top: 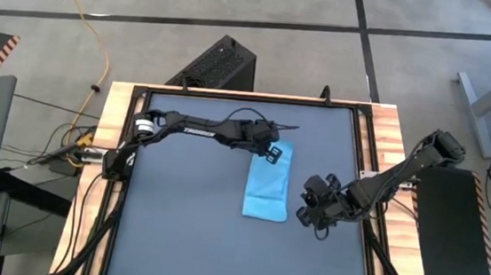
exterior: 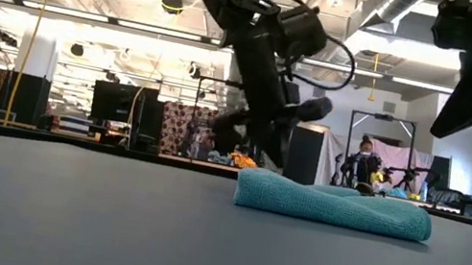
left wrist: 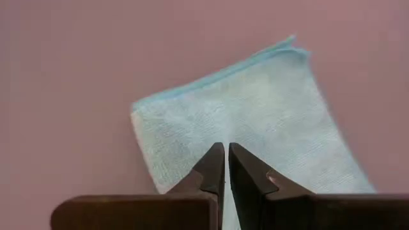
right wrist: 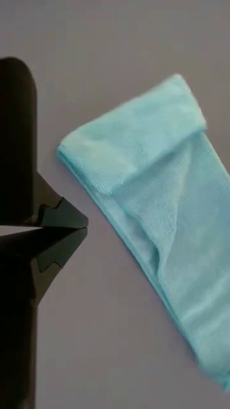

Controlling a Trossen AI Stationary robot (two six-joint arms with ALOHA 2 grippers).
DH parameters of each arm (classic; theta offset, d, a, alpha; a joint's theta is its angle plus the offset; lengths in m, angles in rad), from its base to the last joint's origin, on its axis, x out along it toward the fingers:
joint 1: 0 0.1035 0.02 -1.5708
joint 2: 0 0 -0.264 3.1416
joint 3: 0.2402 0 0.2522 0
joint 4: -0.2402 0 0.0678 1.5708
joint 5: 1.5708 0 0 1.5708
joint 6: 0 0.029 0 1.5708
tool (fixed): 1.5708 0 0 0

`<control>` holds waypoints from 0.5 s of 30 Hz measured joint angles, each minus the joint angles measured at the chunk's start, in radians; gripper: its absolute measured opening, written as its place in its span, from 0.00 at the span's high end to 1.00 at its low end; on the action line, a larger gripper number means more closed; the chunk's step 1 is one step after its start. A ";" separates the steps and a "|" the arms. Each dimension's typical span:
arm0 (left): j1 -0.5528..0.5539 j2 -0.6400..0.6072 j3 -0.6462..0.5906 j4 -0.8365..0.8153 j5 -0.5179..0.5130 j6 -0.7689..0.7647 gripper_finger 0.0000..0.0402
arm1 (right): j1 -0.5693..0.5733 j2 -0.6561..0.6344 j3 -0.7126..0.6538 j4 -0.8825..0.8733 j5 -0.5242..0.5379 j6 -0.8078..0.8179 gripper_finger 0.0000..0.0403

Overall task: Roll towel
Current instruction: Roll the blue microfiber towel

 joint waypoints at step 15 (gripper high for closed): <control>-0.178 -0.137 0.050 0.031 0.045 0.397 0.95 | 0.099 -0.101 0.000 -0.105 0.121 0.187 0.88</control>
